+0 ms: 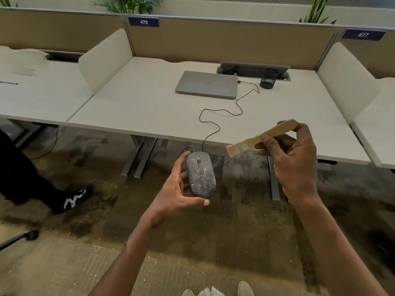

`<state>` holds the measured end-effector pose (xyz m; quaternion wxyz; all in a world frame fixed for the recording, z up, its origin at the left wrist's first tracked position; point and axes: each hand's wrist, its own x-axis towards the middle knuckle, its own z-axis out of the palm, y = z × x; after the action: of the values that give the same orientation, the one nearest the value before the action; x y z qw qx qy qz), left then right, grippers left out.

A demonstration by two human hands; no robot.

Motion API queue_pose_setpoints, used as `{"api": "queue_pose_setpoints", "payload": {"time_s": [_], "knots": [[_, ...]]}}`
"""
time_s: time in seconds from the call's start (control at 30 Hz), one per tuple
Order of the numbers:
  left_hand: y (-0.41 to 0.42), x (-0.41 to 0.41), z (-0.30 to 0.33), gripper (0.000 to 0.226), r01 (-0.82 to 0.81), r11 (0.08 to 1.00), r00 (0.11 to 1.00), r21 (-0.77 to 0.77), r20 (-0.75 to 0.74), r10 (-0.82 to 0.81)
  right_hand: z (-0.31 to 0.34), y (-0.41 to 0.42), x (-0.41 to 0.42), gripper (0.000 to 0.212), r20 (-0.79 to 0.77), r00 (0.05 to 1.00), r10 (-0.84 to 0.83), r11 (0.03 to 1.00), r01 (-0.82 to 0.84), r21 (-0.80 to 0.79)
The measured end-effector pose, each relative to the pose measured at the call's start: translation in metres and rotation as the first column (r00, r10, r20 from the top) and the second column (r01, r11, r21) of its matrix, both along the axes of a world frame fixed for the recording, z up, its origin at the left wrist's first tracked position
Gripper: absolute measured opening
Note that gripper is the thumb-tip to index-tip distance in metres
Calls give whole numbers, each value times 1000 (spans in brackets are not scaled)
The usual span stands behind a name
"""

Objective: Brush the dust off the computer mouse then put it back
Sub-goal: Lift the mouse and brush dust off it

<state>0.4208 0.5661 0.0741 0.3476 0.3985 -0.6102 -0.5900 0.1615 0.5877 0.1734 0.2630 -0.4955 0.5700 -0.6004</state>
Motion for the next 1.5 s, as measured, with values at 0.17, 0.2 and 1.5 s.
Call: {"api": "queue_pose_setpoints", "payload": {"time_s": [0.17,0.2,1.5], "knots": [[-2,-26,-6,131,53,997,999,64,-3,-53,-1,-4,-8,40,-30,999,44,999,-43,22],[-3,-32,-7,132,63,995,998,78,-4,-63,-3,-5,-12,39,-36,998,52,998,-51,30],[1,-104,-43,130,149,965,987,217,-94,-131,-47,-31,-86,72,-232,950,210,972,-176,158]]}}
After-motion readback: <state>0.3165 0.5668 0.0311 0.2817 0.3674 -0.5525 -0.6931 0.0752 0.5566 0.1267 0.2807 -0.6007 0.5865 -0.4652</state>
